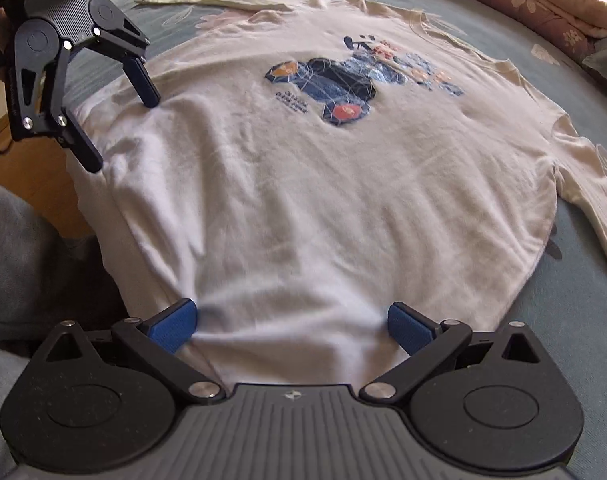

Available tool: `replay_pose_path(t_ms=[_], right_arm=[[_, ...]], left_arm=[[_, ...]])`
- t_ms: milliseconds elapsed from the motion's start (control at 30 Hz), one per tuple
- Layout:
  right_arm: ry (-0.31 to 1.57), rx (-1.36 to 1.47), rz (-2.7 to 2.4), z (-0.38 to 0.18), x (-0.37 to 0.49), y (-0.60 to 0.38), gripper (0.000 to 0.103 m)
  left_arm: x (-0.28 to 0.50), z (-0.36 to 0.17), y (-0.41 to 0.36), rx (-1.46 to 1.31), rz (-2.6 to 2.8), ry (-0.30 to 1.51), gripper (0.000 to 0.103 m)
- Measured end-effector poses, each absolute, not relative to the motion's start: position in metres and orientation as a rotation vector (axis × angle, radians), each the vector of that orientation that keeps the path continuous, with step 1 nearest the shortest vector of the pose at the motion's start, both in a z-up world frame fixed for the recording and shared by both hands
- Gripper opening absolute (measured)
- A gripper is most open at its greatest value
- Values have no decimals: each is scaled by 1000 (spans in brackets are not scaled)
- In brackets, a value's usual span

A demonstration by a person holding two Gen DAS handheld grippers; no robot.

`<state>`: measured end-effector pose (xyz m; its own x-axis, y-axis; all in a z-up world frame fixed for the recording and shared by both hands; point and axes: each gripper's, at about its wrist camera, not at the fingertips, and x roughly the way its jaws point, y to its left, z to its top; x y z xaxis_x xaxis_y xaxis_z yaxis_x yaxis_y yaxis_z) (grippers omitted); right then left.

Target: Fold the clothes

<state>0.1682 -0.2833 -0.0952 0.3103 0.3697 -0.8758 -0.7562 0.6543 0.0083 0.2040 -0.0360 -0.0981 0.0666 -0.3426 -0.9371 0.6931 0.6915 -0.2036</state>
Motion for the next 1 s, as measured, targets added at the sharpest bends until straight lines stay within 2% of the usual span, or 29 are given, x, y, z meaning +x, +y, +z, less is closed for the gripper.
replay_pose_path(t_ms=[267,600,833,1000], right_arm=[[1000,-422,782,-90,174,-286,103],[1074,-466,778,-95,158,-313,103],[913,-400,637,-79,220,-303,103],[902,-345,579,-93,247,-298,103]], left_arm=[[246,-80,-47,320,-746,1122,96],[251,-94,-17,354,-634,1210,96],[295,-80,-35,337,-592,1068,96],[318,-92,-50,290,-599,1087,96]])
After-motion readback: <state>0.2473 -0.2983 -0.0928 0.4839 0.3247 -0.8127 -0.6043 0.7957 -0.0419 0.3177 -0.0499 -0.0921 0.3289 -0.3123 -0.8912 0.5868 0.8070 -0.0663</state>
